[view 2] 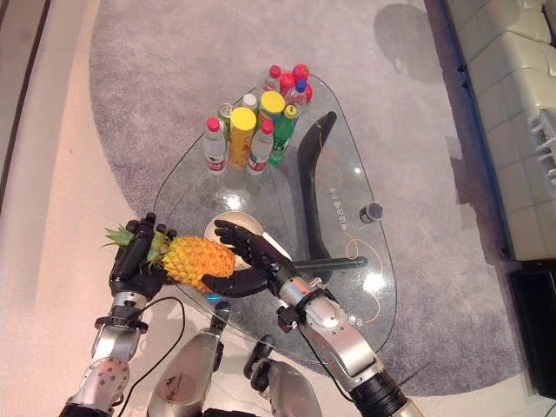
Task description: Pick up the fruit to the plate
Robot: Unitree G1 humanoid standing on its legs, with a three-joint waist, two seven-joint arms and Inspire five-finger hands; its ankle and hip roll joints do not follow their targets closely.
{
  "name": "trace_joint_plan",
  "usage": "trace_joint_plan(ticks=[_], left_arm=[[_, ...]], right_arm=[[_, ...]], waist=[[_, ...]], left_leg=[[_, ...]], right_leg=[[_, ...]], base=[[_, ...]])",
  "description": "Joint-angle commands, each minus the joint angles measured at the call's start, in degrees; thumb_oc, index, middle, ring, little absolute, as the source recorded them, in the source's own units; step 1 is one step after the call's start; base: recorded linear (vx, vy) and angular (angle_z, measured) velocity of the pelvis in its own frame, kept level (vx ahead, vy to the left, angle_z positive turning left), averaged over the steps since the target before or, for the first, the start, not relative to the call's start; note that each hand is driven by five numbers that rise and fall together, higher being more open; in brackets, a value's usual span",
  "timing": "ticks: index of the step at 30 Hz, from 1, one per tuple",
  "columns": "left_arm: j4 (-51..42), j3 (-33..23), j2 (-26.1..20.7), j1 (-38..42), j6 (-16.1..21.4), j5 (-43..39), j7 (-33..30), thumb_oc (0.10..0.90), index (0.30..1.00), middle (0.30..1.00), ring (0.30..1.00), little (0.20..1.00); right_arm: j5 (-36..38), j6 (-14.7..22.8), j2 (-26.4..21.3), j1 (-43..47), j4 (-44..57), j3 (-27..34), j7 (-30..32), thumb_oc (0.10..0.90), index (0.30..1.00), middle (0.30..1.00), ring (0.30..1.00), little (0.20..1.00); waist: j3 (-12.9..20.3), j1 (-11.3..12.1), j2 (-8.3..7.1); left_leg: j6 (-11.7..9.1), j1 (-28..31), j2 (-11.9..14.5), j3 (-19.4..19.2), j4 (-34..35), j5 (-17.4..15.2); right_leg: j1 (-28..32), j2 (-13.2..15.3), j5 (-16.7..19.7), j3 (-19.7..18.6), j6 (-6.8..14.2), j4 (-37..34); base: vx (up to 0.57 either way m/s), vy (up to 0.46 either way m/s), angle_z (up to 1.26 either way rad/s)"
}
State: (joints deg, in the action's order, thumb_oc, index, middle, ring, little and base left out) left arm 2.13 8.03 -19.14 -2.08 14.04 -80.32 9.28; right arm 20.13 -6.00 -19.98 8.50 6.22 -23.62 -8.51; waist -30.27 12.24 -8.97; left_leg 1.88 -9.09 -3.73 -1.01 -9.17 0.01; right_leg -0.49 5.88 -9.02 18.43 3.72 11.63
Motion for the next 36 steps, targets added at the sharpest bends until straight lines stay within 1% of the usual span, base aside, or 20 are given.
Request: trace_joint_plan(ticks=[1,7,10,14,18,24,28,32,34,36], left_arm=[[-9.3,-2.6,1.1,2.1,2.6,2.6,3.2,0.100,0.300,0.300,0.300,0.200],[-9.4,-3.6,1.2,1.0,2.6,3.8,2.8,0.100,0.300,0.300,0.300,0.200],[-9.3,-4.2,1.2,0.5,2.7,6.7,1.9,0.100,0.300,0.300,0.300,0.200],[-8.7,-4.6,0.7,-0.1,5.2,14.5,-3.2,0.100,0.300,0.300,0.300,0.200],[-8.0,-5.7,0.4,-0.7,6.5,16.8,-5.7,0.100,0.300,0.300,0.300,0.200],[-7.2,-6.2,-0.2,-0.6,10.0,24.6,-11.0,0.100,0.300,0.300,0.300,0.200],[-6.7,-6.4,-0.7,-0.1,10.8,29.5,-15.5,0.100,0.300,0.300,0.300,0.200],[-6.2,-5.9,-1.8,0.8,12.7,35.6,-19.0,0.100,0.300,0.300,0.300,0.200],[-5.2,-5.3,-2.2,2.2,14.4,39.4,-21.1,0.100,0.300,0.300,0.300,0.200],[-4.8,-4.9,-2.6,3.2,15.3,41.3,-22.4,0.100,0.300,0.300,0.300,0.200]], right_arm=[[-2.3,6.2,-0.2,0.2,9.1,2.9,2.0,0.800,0.900,0.900,0.900,0.900],[-3.1,6.5,-0.7,-2.7,9.6,6.4,3.3,0.800,0.900,0.900,0.900,0.900],[-3.4,5.9,-0.5,-3.9,9.7,7.2,3.5,0.800,0.900,0.900,0.900,0.900],[-3.5,5.2,-0.3,-5.4,9.5,7.5,1.7,0.800,0.900,0.900,0.900,0.900],[-2.8,4.4,-0.5,-6.7,9.5,7.1,1.0,0.800,0.900,0.900,0.900,0.900],[-1.9,2.4,0.0,-8.1,7.9,5.6,-0.1,0.800,0.900,0.900,0.900,0.900],[-1.0,0.6,0.4,-9.2,6.7,3.8,-0.5,0.800,0.900,0.900,0.900,0.900],[0.7,0.4,0.9,-9.7,5.0,1.3,-1.4,0.800,0.900,0.900,0.900,0.900],[1.7,-1.1,1.2,-9.4,3.7,-0.3,-1.1,0.800,0.900,0.900,0.900,0.900],[2.0,-2.0,1.3,-9.1,2.7,-1.2,-1.4,0.800,0.900,0.900,0.900,0.900]], waist=[[4.3,-0.5,-0.98],[4.8,-1.3,-0.78],[5.0,-1.6,-0.74],[5.3,-2.0,-0.58],[5.6,-2.1,-0.34],[5.9,-2.4,-0.26],[6.1,-2.6,-0.49],[5.7,-2.8,-0.84],[5.3,-3.1,-0.73],[4.9,-3.3,-0.65]], left_leg=[[2.8,1.7,2.0,-2.7,-7.0,-5.2],[2.8,2.4,2.2,-3.1,-6.9,-5.3],[2.7,2.5,2.4,-3.2,-7.0,-5.3],[2.7,2.8,2.5,-3.4,-7.1,-5.3],[2.5,3.1,2.5,-3.5,-7.2,-5.2],[2.2,3.4,2.7,-3.8,-7.4,-5.2],[2.1,3.4,2.9,-4.0,-7.7,-5.1],[2.0,2.6,3.1,-4.2,-8.5,-5.1],[1.9,2.0,3.2,-4.3,-8.9,-5.0],[1.8,1.6,3.3,-4.5,-9.2,-4.9]], right_leg=[[-1.1,0.2,11.2,-0.4,1.9,-2.0],[-0.8,0.0,11.0,-0.7,1.9,-1.9],[-0.7,0.0,10.9,-0.7,1.9,-1.7],[-0.6,0.0,10.8,-0.6,1.8,-1.7],[-0.3,0.0,10.6,-0.7,1.8,-1.8],[-0.1,-0.2,10.3,-0.6,1.6,-1.5],[-0.1,-0.3,10.3,-0.6,1.6,-1.3],[-1.0,-0.5,10.4,-0.7,1.6,-0.9],[-1.6,-0.5,10.5,-0.8,1.6,-0.6],[-2.1,-0.6,10.5,-1.0,1.5,-0.4]], base=[[0.00,0.000,0.00],[0.01,-0.002,0.00],[0.03,-0.009,-0.01],[0.02,-0.004,-0.01],[0.02,0.002,-0.01],[0.04,-0.002,-0.05],[0.04,-0.023,-0.04],[-0.01,-0.033,0.00],[0.00,0.000,0.00],[-0.02,0.005,-0.05]])
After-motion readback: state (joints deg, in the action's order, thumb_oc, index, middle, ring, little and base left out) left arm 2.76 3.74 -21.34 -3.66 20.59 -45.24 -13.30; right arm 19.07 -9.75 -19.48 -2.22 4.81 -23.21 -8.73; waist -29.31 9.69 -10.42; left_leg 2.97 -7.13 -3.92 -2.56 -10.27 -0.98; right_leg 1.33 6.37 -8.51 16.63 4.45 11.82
